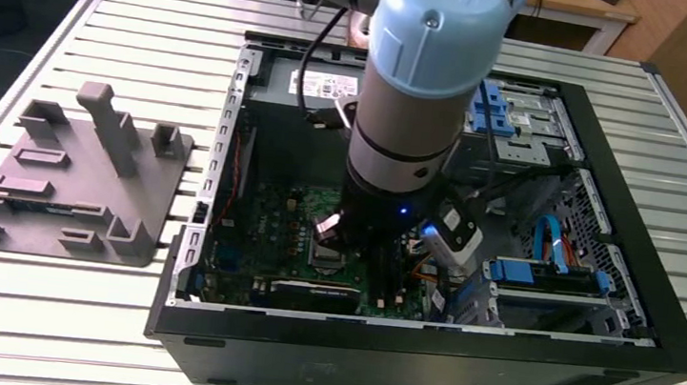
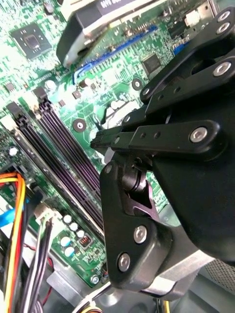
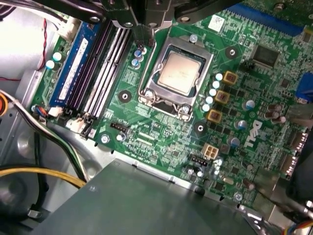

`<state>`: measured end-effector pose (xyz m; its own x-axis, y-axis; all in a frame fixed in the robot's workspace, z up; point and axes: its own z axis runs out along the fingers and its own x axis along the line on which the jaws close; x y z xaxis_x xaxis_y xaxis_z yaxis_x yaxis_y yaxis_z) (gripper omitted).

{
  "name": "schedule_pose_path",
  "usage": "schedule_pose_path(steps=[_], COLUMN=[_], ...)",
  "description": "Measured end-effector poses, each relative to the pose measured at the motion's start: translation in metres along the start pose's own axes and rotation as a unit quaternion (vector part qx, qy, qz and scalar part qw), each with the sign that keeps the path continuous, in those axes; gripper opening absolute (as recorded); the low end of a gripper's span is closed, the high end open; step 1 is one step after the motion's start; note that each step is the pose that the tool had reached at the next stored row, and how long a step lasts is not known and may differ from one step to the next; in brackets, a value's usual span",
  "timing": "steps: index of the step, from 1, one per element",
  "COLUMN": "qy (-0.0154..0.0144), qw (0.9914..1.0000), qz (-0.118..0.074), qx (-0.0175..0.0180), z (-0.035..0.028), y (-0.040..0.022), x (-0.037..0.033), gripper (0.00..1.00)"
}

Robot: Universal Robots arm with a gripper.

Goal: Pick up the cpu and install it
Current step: 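Install the first cpu locking lever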

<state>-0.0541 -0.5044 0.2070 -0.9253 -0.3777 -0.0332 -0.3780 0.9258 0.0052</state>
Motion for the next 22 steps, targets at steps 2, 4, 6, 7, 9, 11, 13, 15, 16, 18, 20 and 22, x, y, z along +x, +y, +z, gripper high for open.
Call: schedule_pose_path(steps=[2,4,6,7,9,11,13,15,16,18,20,22], qy=[-0.0007,-0.0018,-0.0032,-0.0041,-0.0063,-0.0086,-0.0102,-0.0111,-0.0114,-0.0118,-0.0119,-0.012], qw=[1.0,1.0,0.99999,0.99999,0.99998,0.99995,0.99994,0.99993,0.99992,0.99992,0.99991,0.99991], qz=[0.0,0.0,0.0,0.0,0.0,0.0,0.0,0.0,0.0,0.0,0.0,0.0], qx=[0.0005,0.001,0.0017,0.002,0.003,0.004,0.0046,0.0051,0.0052,0.0054,0.0057,0.006], z=[0.0,0.0,-0.0001,-0.0001,-0.0002,-0.0003,-0.0011,-0.0028,-0.0037,-0.0059,-0.0085,-0.0105], y=[0.0026,0.005,0.0071,0.0081,0.0103,0.0121,0.013,0.0133,0.0135,0.0137,0.0139,0.0142], x=[0.0,0.0003,0.001,0.0014,0.0026,0.004,0.0046,0.0047,0.0046,0.0045,0.0043,0.0041], gripper=[0.11,0.11,0.11,0.11,0.11,0.11,0.11,0.11,0.11,0.11,0.11,0.11])
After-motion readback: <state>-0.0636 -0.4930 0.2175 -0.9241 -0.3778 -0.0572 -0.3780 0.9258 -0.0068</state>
